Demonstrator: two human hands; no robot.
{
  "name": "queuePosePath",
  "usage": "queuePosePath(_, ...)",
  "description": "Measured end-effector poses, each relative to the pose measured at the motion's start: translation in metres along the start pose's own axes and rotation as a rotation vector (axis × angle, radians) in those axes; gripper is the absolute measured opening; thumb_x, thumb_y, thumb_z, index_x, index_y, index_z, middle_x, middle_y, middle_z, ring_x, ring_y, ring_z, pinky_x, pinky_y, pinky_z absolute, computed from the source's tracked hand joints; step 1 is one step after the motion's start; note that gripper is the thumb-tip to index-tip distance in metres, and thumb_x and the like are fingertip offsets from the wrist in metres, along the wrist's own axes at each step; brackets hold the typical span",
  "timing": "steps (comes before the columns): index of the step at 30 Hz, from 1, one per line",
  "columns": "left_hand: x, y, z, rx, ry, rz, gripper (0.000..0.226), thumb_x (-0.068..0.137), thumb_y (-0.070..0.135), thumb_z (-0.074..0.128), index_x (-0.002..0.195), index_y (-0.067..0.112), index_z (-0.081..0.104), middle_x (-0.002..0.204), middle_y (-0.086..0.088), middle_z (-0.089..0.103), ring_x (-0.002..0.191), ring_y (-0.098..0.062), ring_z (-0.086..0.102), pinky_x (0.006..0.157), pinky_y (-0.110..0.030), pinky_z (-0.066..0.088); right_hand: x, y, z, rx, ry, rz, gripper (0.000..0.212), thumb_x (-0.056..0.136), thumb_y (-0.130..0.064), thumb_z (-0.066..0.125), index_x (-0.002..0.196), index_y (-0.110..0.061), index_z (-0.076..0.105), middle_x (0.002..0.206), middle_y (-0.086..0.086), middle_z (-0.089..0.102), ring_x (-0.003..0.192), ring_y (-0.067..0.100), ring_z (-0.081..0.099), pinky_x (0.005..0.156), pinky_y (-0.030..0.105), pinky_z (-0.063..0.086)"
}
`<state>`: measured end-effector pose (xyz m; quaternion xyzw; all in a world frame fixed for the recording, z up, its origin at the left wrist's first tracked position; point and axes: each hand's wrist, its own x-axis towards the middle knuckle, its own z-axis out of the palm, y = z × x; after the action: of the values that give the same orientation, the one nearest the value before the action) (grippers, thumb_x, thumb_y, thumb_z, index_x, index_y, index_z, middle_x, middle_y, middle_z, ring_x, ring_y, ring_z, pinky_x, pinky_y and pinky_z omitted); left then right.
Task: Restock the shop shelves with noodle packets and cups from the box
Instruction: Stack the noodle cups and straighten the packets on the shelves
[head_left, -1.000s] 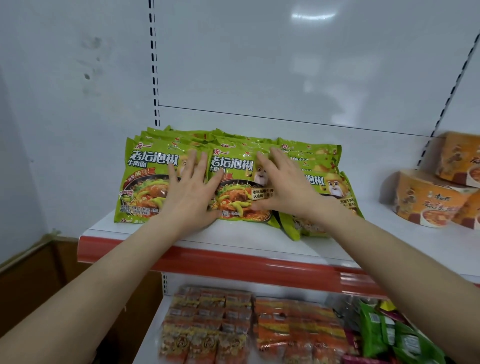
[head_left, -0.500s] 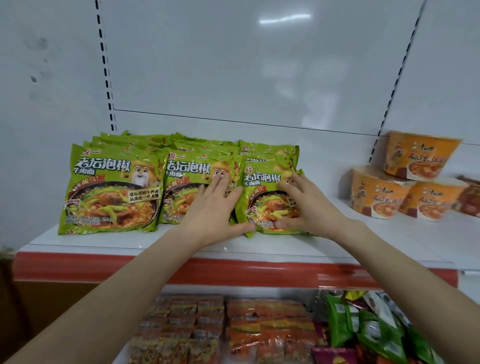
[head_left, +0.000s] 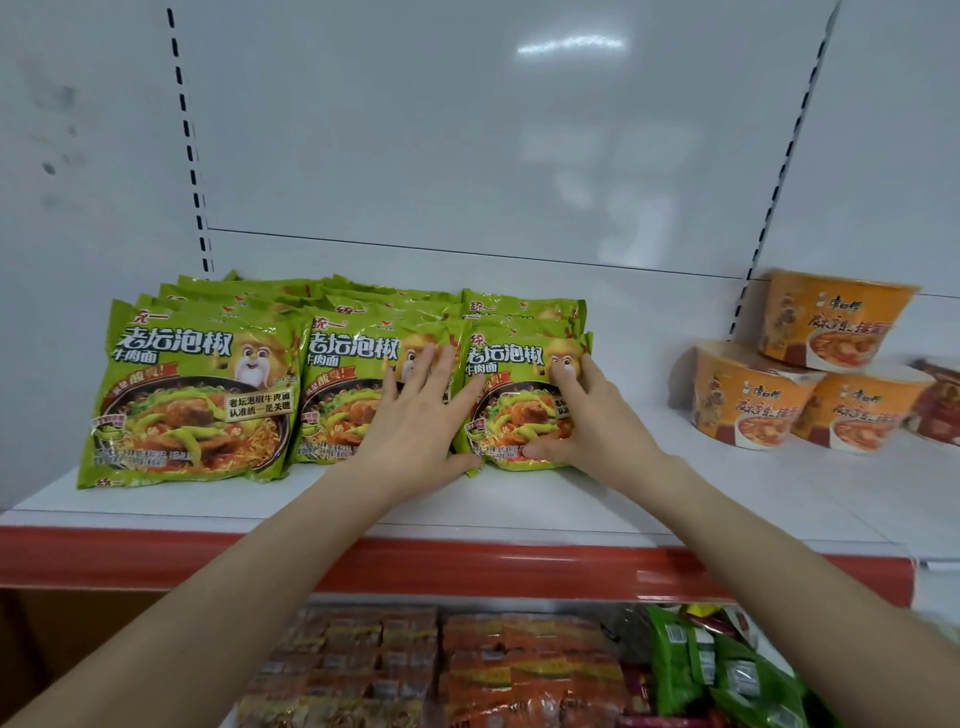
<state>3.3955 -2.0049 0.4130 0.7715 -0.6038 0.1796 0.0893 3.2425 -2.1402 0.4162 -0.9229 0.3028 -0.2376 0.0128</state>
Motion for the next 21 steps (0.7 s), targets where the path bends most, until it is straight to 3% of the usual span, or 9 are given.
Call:
queuePosePath(4,0.005,0.002,0.003,-0.003,0.024,-0.004,0.084,0.083,0.059,0.051,0.148,0.029,0.008,0.156,-0.01,-0.013,0.143,-0.028,-0.017,0.113,-0.056,-0.002,0.005,-0.007,0.008,-0.068,0.093,0.067,0.098,0.069,-0.048,0.073,0.142,-0.016,0.017,0.147,0.015,0.015,0.128,0.037,0.03,0.092,0.044,0.042)
queuePosePath(8,0.011,0.009,0.004,0.06,0.067,-0.07,0.086,0.08,0.062,0.053,0.147,0.026,0.012,0.156,-0.012,-0.001,0.144,-0.03,-0.006,0.113,-0.057,0.008,0.008,-0.006,0.006,0.024,0.079,0.086,0.098,0.067,-0.043,0.077,0.142,-0.017,0.021,0.151,0.014,0.01,0.136,0.034,0.023,0.102,0.041,0.035)
queuePosePath(12,0.016,0.012,0.004,0.097,0.092,-0.109,0.085,0.081,0.054,0.058,0.146,0.024,0.012,0.155,-0.017,0.0,0.144,-0.034,-0.004,0.111,-0.059,0.011,0.018,0.013,-0.005,0.37,0.154,0.149,0.093,0.064,-0.034,0.081,0.139,-0.017,0.029,0.141,0.008,0.035,0.134,0.024,0.029,0.104,0.031,0.031)
queuePosePath(14,0.018,0.012,0.005,0.123,0.083,-0.114,0.086,0.082,0.053,0.058,0.147,0.024,0.008,0.155,-0.017,-0.004,0.144,-0.034,-0.007,0.111,-0.06,0.01,0.021,0.016,-0.01,0.461,0.121,0.186,0.089,0.065,-0.03,0.082,0.136,-0.017,0.03,0.128,-0.003,0.047,0.123,0.019,0.043,0.094,0.027,0.038)
queuePosePath(17,0.023,0.015,0.009,0.145,0.081,-0.138,0.088,0.084,0.048,0.059,0.147,0.024,0.002,0.155,-0.018,-0.005,0.144,-0.035,-0.007,0.11,-0.061,0.012,0.02,0.012,-0.009,0.523,0.104,0.191,0.09,0.071,-0.019,0.079,0.141,-0.015,0.022,0.115,-0.009,0.046,0.107,0.01,0.047,0.079,0.013,0.033)
queuePosePath(21,0.026,0.016,0.01,0.112,0.051,-0.124,0.089,0.086,0.047,0.057,0.148,0.023,-0.003,0.155,-0.019,-0.008,0.143,-0.036,-0.011,0.11,-0.062,0.009,0.019,0.012,-0.003,0.527,0.183,0.164,0.096,0.071,-0.017,0.078,0.144,-0.014,0.016,0.133,-0.001,0.048,0.12,0.017,0.047,0.082,0.014,0.031)
